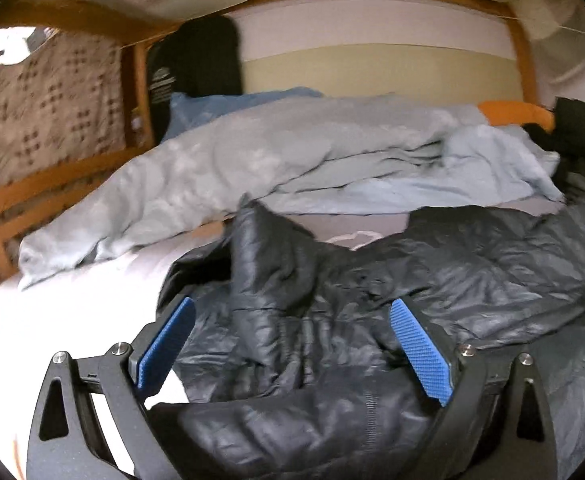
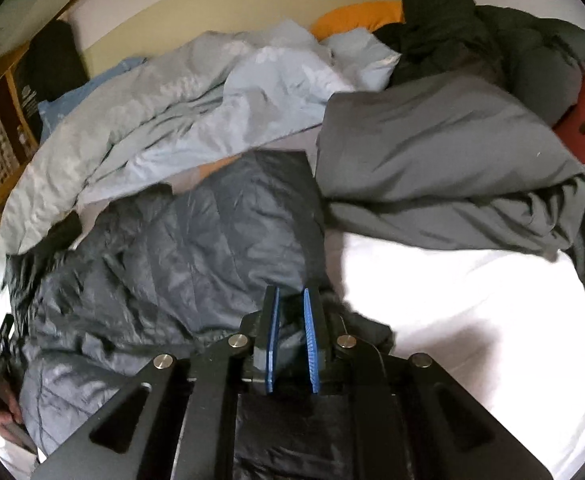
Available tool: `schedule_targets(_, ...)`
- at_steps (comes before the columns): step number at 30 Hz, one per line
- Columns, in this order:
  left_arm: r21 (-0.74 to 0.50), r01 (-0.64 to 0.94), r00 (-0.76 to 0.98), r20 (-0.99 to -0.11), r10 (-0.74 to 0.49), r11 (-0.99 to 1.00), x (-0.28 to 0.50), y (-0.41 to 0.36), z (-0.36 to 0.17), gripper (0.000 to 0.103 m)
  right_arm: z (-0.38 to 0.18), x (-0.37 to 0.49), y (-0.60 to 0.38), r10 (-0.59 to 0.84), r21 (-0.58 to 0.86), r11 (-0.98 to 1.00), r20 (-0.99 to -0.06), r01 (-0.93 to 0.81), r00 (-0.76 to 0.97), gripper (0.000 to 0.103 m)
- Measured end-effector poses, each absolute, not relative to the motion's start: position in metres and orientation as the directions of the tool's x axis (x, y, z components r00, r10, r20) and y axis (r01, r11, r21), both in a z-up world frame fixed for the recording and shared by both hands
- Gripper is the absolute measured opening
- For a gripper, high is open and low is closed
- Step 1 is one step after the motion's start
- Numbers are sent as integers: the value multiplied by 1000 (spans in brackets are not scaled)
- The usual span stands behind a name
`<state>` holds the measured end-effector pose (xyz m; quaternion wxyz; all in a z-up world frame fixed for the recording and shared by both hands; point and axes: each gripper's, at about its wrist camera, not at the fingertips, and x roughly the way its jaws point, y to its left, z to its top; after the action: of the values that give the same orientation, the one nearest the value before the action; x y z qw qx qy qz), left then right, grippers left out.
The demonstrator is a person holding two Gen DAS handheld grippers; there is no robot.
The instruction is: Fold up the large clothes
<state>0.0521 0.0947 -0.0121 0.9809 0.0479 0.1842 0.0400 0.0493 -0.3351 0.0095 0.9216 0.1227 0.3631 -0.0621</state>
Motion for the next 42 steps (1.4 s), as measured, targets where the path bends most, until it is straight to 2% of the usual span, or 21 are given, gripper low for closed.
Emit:
schedule_targets(5, 185, -135, 893, -403, 200, 973, 65, 86, -20, 98, 7, 37, -341, -29, 171, 967, -668, 191, 744, 13)
schedule_targets(9, 195, -187, 858, -444, 257, 963, 77, 90, -27, 97, 0, 33, -347, 74, 261, 954, -686, 150, 724, 13)
schedule_targets(14, 202, -214, 858, -428, 283, 956, 73, 91, -28, 97, 12, 24, -346, 42, 223, 966, -644, 135, 764, 13)
schedule_targets(16, 209, -208, 854, -437, 281, 956, 76, 90, -29, 97, 19, 19, -346, 33, 206, 971, -622, 124, 782, 21)
schedule_targets(17, 210, -204, 853, -441, 279, 956, 76, 90, -29, 98, 21, 17, -346, 28, 201, 972, -615, 123, 788, 31)
schedule_targets(18, 211, -201, 852, -443, 277, 957, 76, 90, -30, 97, 22, 17, -347, 25, 201, 972, -611, 125, 791, 35)
schedule_targets(24, 200, -217, 874, -397, 282, 955, 69, 90, -26, 97, 18, 27, -346, -9, 156, 978, -640, 141, 768, 35)
schedule_targets(28, 171, -204, 892, -372, 255, 964, 62, 93, -22, 97, 24, 30, -341, -46, 105, 984, -621, 141, 782, 35)
schedule_targets(36, 45, -86, 929, -358, 96, 995, 52, 106, -17, 98, 33, 35, -332, -110, 51, 982, -629, 182, 770, 35)
schedule_targets(41, 13, -38, 919, -393, 40, 999, 57, 108, -15, 97, 24, 48, -306, -153, -27, 983, -660, 180, 735, 35)
schedule_targets(42, 10, -34, 920, -391, 35, 999, 57, 110, -11, 95, 25, 48, -300, -157, -39, 984, -661, 175, 734, 35)
